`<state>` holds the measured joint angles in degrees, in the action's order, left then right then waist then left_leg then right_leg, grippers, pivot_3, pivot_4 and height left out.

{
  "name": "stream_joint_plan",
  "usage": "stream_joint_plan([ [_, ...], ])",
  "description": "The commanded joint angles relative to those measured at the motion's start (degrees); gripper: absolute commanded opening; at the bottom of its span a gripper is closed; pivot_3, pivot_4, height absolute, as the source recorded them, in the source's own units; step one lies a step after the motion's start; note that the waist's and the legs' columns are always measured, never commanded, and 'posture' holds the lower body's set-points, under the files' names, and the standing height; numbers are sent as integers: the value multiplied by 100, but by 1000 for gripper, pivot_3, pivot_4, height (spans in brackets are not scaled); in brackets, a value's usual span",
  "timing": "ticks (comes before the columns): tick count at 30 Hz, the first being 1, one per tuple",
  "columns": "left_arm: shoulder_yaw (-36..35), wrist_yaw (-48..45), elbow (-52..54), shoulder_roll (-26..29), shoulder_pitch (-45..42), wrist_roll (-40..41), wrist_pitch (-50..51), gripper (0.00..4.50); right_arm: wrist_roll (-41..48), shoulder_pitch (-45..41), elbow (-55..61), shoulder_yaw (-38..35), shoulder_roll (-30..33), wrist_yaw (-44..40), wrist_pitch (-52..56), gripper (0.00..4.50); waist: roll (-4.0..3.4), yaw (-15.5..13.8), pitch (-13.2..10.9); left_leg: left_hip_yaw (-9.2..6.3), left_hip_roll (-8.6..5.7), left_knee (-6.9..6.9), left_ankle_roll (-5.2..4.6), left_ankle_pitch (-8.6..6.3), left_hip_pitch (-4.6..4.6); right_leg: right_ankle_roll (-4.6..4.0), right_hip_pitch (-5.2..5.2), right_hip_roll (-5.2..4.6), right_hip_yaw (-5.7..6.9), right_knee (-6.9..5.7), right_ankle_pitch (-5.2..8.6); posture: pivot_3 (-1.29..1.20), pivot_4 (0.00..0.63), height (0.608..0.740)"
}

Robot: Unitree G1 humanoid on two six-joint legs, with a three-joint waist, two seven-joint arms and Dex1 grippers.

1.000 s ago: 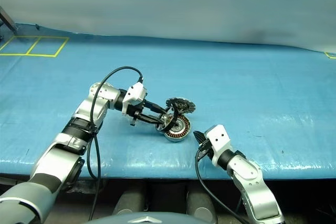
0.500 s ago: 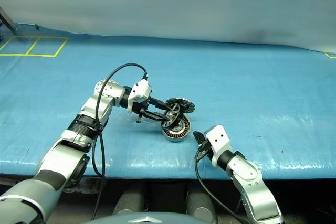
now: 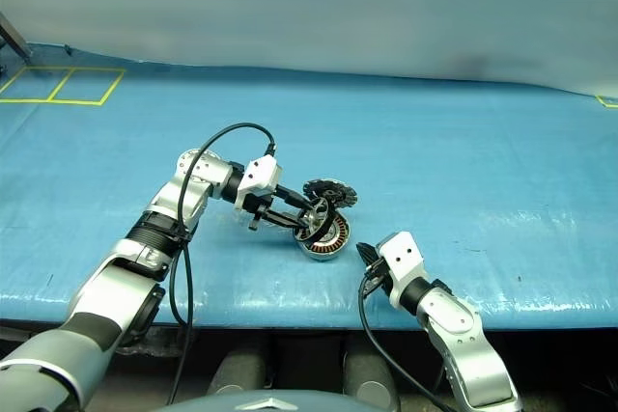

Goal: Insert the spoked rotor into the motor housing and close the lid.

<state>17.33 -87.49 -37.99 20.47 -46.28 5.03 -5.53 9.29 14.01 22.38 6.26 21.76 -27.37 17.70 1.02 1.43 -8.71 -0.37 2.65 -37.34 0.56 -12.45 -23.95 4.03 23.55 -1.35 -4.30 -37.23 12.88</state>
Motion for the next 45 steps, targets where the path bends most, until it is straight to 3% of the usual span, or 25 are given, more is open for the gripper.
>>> stream_joint_plan([
  [1, -17, 27, -45, 5, -163, -54, -94, 1534, -21, 1, 104, -29, -5, 25, -102, 0, 0, 1, 0, 0, 0, 0, 0, 0, 0, 0, 0, 0, 0, 0, 0, 0, 150, 740],
  [21, -39, 185, -179, -62, -213, -107, -339, 1534, -38, 49, 114, -46, -57, 4, -124, 0, 0, 2, 0, 0, 0, 0, 0, 0, 0, 0, -1, 1, 0, -1, 0, 0, 150, 740],
  [45, 103, -90, -94, -76, -152, -171, -235, 1534, 778, 305, -85, -203, -154, -646, -646, 0, 0, 2, 0, -1, 0, -3, 0, 0, 4, 0, -7, 0, 0, -2, 0, 0, 150, 740],
])
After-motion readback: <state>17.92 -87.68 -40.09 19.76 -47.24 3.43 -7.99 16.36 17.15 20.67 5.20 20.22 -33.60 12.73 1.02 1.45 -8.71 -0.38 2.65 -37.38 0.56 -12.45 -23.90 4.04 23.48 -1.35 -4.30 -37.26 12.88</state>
